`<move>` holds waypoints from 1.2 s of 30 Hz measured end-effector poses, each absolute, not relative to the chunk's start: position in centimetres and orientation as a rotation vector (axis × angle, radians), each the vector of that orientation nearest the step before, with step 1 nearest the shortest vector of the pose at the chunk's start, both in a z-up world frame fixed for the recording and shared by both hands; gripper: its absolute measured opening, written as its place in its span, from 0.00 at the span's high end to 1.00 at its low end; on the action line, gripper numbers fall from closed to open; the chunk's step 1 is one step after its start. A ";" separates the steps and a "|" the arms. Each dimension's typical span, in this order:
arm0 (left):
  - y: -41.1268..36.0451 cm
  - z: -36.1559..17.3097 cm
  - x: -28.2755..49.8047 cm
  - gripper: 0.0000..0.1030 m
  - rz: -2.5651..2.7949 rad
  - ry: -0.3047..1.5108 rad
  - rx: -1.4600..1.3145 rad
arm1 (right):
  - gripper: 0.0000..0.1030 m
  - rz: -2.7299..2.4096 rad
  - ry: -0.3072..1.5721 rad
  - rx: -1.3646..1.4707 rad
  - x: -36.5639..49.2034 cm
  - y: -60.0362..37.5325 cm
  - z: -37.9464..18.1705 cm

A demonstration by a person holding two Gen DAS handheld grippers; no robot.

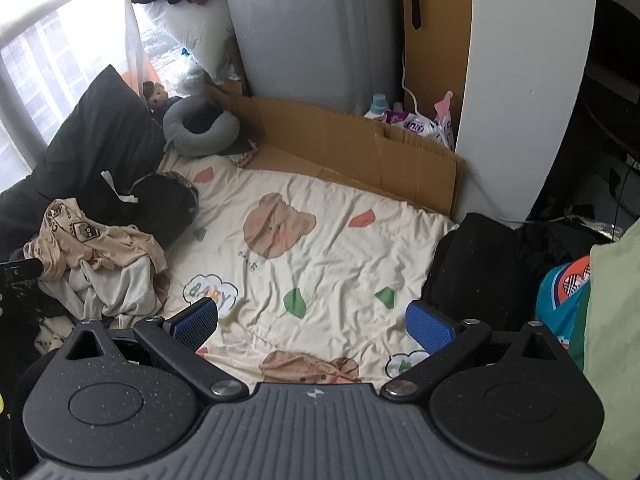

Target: Fold clothes

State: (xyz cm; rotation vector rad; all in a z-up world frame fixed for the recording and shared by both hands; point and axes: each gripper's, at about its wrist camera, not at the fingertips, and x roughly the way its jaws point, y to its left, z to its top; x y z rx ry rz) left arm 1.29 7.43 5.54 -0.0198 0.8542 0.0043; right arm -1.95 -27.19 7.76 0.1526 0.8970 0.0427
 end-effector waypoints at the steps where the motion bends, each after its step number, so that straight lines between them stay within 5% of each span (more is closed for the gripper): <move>1: 7.8 5.7 1.5 0.00 0.007 0.850 -0.020 | 0.00 0.043 0.894 0.150 -1.8 -27.1 8.0; 13: 12.8 6.5 4.3 0.00 0.056 0.842 -0.034 | 0.00 0.074 0.874 0.123 0.3 -26.4 11.3; 36: 23.6 4.9 11.0 0.06 0.180 0.772 -0.119 | 0.00 0.149 0.863 0.067 10.0 -25.5 6.2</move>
